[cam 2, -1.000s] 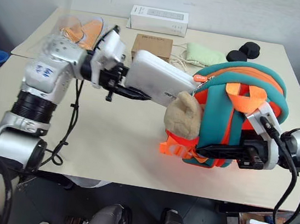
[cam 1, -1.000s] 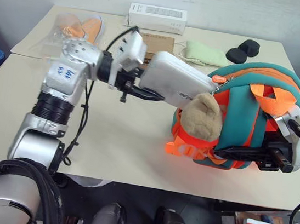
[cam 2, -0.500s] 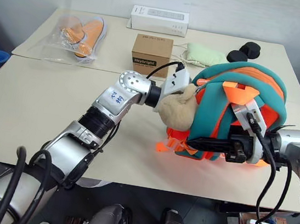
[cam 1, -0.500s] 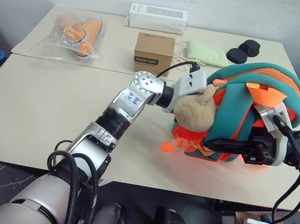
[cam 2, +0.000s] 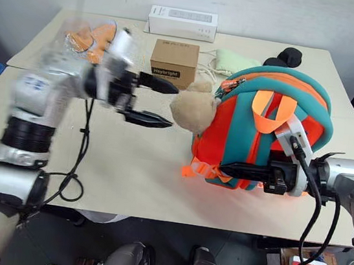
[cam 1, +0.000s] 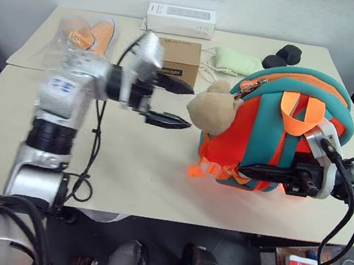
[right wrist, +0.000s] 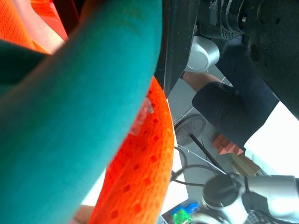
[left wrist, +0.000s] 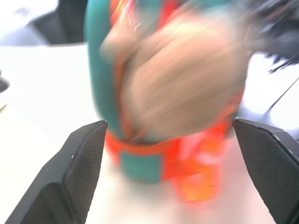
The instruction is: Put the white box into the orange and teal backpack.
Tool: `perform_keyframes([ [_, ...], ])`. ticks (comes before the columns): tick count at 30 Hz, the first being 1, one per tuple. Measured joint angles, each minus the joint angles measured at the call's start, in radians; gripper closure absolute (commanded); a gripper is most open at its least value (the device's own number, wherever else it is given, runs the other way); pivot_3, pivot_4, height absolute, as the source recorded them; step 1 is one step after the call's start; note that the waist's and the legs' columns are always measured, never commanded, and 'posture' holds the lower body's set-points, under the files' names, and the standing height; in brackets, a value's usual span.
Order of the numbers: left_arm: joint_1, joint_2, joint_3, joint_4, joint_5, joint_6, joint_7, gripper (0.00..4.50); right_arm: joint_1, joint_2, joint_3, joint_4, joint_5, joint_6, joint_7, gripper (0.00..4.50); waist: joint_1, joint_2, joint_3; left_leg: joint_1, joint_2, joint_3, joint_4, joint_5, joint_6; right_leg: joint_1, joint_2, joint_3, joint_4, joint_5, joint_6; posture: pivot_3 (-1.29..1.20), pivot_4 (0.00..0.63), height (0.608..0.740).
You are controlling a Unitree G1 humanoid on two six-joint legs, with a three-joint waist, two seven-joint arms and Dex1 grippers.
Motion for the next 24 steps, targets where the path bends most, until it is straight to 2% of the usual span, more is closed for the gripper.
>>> perform_keyframes([
  [2,-0.007,-0.017,0.019,-0.058,-0.025,0.038,0.065,0.01,0.0,0.0,-0.001,-0.003,0.002,0.0,-0.008,4.49,0.006,0.0,0.0,0.001,-0.001,-0.003,0.0,0.0,0.0,0.003,-0.001,0.0,-0.002,0.0,0.0,0.0,0.15,0.74],
  [5,-0.008,-0.068,-0.046,-0.063,0.063,-0.029,0.19,0.01,0.007,0.0,-0.003,-0.015,0.012,0.0,-0.013,4.49,0.016,0.0,0.0,0.002,-0.003,-0.003,0.0,0.0,0.001,0.004,-0.001,0.0,-0.003,0.001,0.001,0.0,0.15,0.74],
  [11,-0.043,-0.168,-0.175,0.14,0.259,-0.28,0.326,0.01,0.021,0.005,-0.007,-0.027,0.022,-0.002,-0.029,4.49,0.022,0.0,0.0,0.001,-0.002,-0.001,0.0,0.0,0.0,0.001,-0.001,-0.002,-0.003,0.001,0.001,0.0,0.15,0.74],
  [14,-0.071,-0.202,-0.19,0.227,0.289,-0.352,0.339,0.01,0.028,0.01,-0.012,-0.04,0.034,-0.001,-0.037,4.49,0.021,0.0,0.0,0.001,-0.001,0.0,0.0,0.0,0.0,0.0,0.0,-0.002,-0.003,0.001,0.001,0.0,0.15,0.74],
  [20,-0.115,-0.259,-0.2,0.344,0.288,-0.361,0.298,0.01,0.06,0.01,-0.035,-0.042,0.043,-0.007,-0.042,4.49,0.025,0.0,0.0,0.0,-0.002,0.0,0.0,0.0,0.001,0.0,-0.001,-0.003,-0.003,0.001,0.001,0.0,0.15,0.74],
  [23,-0.155,-0.267,-0.201,0.38,0.286,-0.346,0.258,0.58,0.06,0.01,-0.035,-0.045,0.04,-0.022,-0.038,4.49,0.024,0.0,0.0,0.0,-0.002,0.0,0.0,0.0,0.001,0.0,-0.001,-0.003,-0.003,0.001,0.001,0.0,0.15,0.74],
  [24,-0.158,-0.263,-0.202,0.38,0.284,-0.345,0.239,0.91,0.058,0.011,-0.034,-0.045,0.035,-0.024,-0.041,4.49,0.024,0.0,0.0,0.0,-0.002,0.0,0.0,0.0,0.001,0.0,-0.001,-0.003,-0.003,0.001,0.001,0.0,0.15,0.74],
])
